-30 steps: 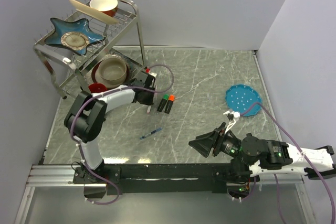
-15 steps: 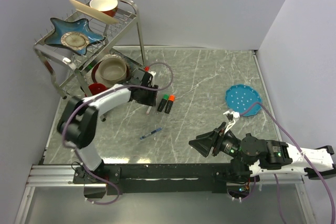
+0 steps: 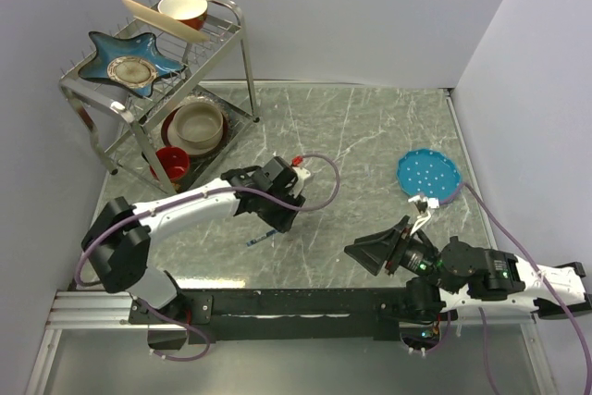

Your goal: Insert the pens into the pen caps

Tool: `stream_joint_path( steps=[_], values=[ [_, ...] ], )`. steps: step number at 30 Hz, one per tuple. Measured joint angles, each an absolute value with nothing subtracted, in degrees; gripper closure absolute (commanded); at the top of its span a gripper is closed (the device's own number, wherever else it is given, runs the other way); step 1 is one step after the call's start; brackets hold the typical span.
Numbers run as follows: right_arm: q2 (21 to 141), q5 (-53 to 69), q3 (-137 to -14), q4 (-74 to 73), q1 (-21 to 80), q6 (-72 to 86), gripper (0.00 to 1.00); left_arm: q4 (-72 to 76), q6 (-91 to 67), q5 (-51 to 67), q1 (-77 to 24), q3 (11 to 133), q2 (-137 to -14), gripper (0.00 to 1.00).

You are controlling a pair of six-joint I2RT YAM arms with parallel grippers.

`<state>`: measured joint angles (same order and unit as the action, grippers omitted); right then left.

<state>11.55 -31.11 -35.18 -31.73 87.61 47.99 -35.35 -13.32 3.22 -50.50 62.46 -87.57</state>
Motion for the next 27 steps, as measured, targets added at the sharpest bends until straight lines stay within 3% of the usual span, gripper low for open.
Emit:
stream_joint_path(
  steps=[12, 18, 19, 22, 27],
  values=[
    [8.95, -32.64, -33.28, -33.08, 87.61, 50.04, 0.36, -34.15, -12.08, -0.80, -50.09, 59.81, -96.86, 0.51],
    [9.98, -32.82, -33.28, -33.06, 87.61, 50.06, 0.36, -32.42, -11.20, -2.42, -50.02, 58.94, -98.13, 0.67],
    [10.11, -32.80, -33.28, -33.06, 87.61, 50.06, 0.36, -32.42, -11.22, -2.50, -49.93, 58.94, -98.15, 0.80],
    [10.24, -32.82, -33.28, -33.04, 87.61, 50.06, 0.36, -32.23, -10.98, -3.29, -49.74, 58.96, -98.37, 0.97],
    [10.52, -32.84, -33.06, -32.18, 87.61, 50.06, 0.36, -32.18, -11.97, -2.63, -49.56, 59.11, -98.32, 0.99]
  ],
)
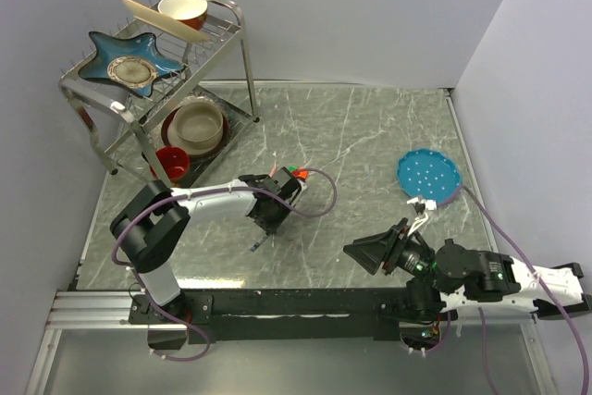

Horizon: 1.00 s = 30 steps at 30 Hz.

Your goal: Insert the pens into the pen caps

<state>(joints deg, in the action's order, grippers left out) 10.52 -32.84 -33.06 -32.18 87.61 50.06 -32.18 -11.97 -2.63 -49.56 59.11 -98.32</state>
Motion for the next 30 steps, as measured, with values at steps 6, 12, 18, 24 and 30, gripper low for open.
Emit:
stream_joint_path(
  steps=[6, 12, 18, 24, 30],
  values=[
    [14.09, -31.94, -27.46, -25.63, 87.59, 49.76, 0.36, -27.92, -17.26, 1.17, -49.58, 58.92, -94.65, 0.99],
    [21.85, -30.24, -25.78, -19.66, 87.59, 48.29, 0.35, -16.12, -24.95, 9.39, -49.50, 56.47, -79.33, 0.99],
    [26.83, -29.89, -25.82, -12.29, 87.15, 45.82, 0.35, -0.73, -32.91, 17.08, -49.47, 48.66, -64.84, 0.99],
    [34.92, -26.41, -28.45, -7.29, 82.72, 42.46, 0.37, 9.28, -39.79, 21.52, -49.47, 41.15, -57.28, 0.99],
    [41.23, -21.06, -30.94, -2.46, 77.89, 40.14, 0.57, 16.21, -45.45, 23.57, -49.47, 35.86, -51.72, 0.99]
  ],
)
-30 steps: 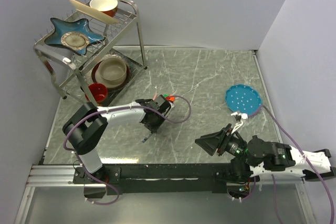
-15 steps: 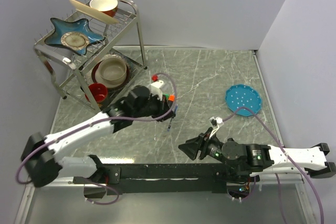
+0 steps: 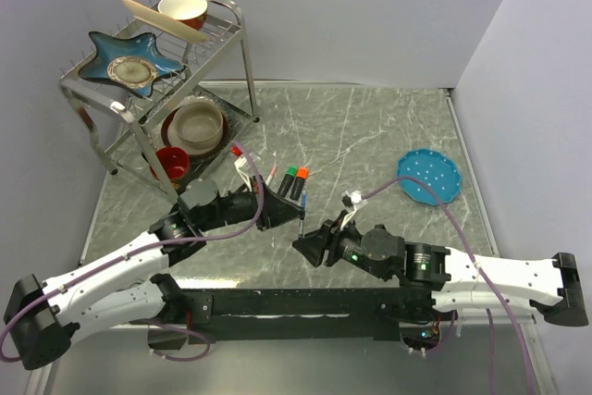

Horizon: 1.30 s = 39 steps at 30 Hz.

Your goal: Insert the pens into the pen caps

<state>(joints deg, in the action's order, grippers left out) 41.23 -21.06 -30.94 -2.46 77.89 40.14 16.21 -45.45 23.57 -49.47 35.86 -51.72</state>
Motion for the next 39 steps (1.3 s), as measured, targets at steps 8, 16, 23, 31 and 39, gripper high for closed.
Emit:
stream_joint_path(
  steps=[8, 16, 23, 31, 39],
  values=[
    [44.31, -15.66, -32.58, 3.62, 76.99, 39.09, 1.00, 18.70, -48.34, 22.22, -49.21, 33.98, -47.33, 0.97],
    [44.71, -14.46, -32.64, 5.34, 76.97, 39.13, 1.00, 20.71, -49.43, 22.02, -49.28, 32.12, -45.78, 0.66],
    [45.47, -14.02, -32.80, 5.30, 76.88, 39.16, 1.00, 22.83, -49.60, 23.14, -49.32, 31.48, -47.11, 0.96],
    [45.47, -14.04, -32.86, 4.58, 76.82, 40.18, 0.80, 25.45, -50.06, 23.77, -49.30, 30.13, -47.86, 0.99],
    [44.69, -18.00, -35.27, -0.36, 76.05, 40.95, 0.55, 18.46, -45.76, 21.82, -49.43, 31.59, -47.75, 0.99]
  ],
)
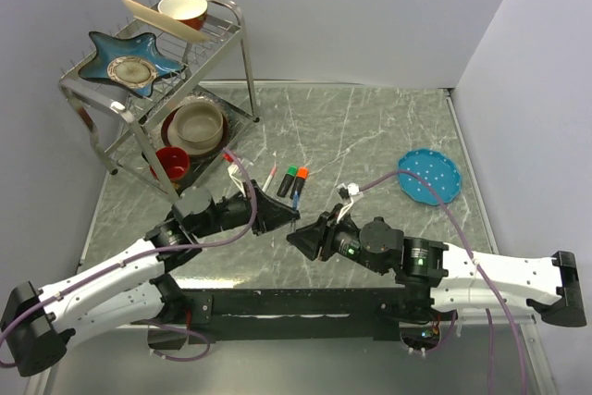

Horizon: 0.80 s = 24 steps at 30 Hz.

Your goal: Insert the pens into the pen caps

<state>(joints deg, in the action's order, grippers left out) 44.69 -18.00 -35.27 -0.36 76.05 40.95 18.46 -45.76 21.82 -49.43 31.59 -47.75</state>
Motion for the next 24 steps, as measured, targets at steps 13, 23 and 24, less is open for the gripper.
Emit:
stream_joint_path(
  steps=[13, 23, 24],
  values=[
    [51.79, -23.62, -45.95, -17.58, 46.65, 32.45, 0.51, 0.67, -31.83, 11.88, -49.41, 37.89, -37.04, 0.99],
    [76.97, -12.73, -56.34, -22.35, 23.11, 21.85, 0.44, -4.38, -25.67, 10.44, -49.41, 37.89, -37.74, 0.99],
    [79.35, -11.49, -57.39, -22.57, 22.06, 21.06, 0.44, -5.23, -25.47, 10.46, -49.41, 37.93, -38.41, 0.99]
  ],
)
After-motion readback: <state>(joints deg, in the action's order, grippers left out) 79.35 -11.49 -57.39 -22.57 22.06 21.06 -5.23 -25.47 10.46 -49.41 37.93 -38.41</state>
